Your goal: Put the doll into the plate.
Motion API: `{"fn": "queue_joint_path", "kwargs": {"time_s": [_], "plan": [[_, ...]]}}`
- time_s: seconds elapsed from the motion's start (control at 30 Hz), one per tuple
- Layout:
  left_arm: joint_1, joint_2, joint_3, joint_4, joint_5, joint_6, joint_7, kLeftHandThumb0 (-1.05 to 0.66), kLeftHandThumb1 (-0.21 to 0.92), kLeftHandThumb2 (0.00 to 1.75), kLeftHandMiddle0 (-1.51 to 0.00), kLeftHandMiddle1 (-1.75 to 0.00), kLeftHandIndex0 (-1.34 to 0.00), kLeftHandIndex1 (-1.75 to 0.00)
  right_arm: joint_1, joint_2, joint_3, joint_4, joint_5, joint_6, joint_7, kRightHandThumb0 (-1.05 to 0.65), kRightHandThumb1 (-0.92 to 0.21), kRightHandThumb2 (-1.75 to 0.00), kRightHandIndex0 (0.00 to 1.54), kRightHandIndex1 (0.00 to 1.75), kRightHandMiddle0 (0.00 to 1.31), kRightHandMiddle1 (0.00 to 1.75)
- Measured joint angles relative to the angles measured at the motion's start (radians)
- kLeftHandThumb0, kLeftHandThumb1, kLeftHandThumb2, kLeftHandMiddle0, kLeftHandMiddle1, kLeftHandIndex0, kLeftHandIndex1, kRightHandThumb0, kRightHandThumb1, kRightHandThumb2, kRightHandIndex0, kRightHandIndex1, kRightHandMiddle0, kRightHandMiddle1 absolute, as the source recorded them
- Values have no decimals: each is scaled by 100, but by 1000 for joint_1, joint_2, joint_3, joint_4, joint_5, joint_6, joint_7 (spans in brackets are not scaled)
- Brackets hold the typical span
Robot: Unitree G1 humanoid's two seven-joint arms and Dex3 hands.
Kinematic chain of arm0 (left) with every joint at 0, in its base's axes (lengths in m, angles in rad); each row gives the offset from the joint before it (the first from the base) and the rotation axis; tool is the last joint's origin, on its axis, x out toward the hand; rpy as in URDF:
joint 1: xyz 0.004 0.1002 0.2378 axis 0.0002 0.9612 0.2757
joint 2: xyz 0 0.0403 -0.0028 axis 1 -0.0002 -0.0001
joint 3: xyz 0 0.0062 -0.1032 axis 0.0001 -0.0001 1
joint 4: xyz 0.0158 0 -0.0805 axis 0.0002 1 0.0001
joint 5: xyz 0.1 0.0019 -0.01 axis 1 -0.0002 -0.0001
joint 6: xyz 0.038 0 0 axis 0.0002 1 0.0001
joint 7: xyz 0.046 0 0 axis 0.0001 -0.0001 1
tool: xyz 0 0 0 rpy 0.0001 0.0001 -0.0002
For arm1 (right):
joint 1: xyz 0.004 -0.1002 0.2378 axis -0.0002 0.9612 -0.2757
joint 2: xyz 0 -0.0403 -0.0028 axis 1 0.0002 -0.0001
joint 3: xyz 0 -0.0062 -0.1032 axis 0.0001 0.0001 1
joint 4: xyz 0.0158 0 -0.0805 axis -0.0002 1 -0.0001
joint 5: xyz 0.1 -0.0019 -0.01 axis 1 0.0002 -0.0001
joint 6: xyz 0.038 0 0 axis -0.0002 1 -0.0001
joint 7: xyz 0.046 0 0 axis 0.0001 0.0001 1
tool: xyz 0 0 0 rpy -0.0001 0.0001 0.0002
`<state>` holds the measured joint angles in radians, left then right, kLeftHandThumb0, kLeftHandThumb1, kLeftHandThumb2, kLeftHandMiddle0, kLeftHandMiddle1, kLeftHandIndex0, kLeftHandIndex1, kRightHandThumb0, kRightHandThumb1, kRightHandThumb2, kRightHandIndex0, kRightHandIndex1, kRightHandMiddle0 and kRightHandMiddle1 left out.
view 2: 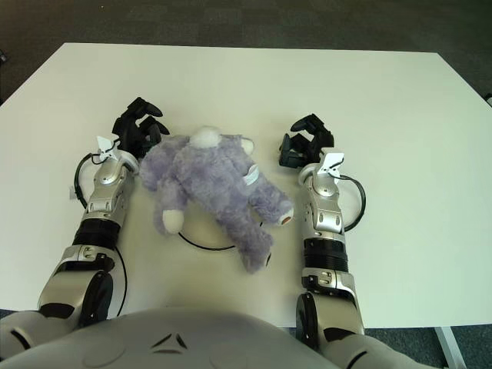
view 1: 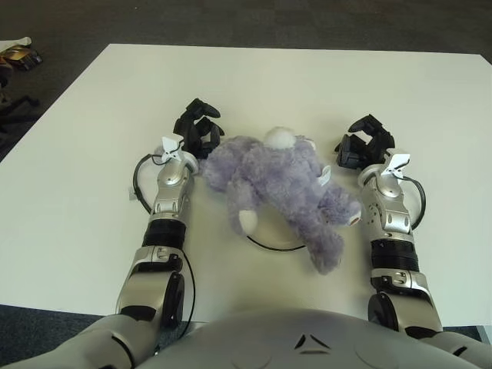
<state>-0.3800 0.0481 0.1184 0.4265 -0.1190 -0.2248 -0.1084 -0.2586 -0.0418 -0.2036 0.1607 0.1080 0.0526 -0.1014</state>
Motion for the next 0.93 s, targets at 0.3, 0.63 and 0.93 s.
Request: {"fn": "queue_joint_path", "kwargs": {"time_s": [0.3, 0.63, 0.93], "plan": [[31, -16, 0, -74, 0, 40, 28, -1, 20, 146, -59, -175, -57, -175, 23, 17, 8, -65, 0, 57, -22, -1, 1, -164, 89, 160, 64, 175], [61, -29, -4, -142, 6, 84, 54, -1, 23, 143, -57, -175, -55, -175, 60, 29, 15, -145, -4, 107, -41, -1, 2, -164, 91, 158, 65, 175], [73, -31, -10, -167, 11, 94, 63, -1, 24, 142, -56, -175, -55, -175, 81, 36, 21, -193, -10, 129, -57, -1, 3, -167, 90, 162, 65, 175]]}}
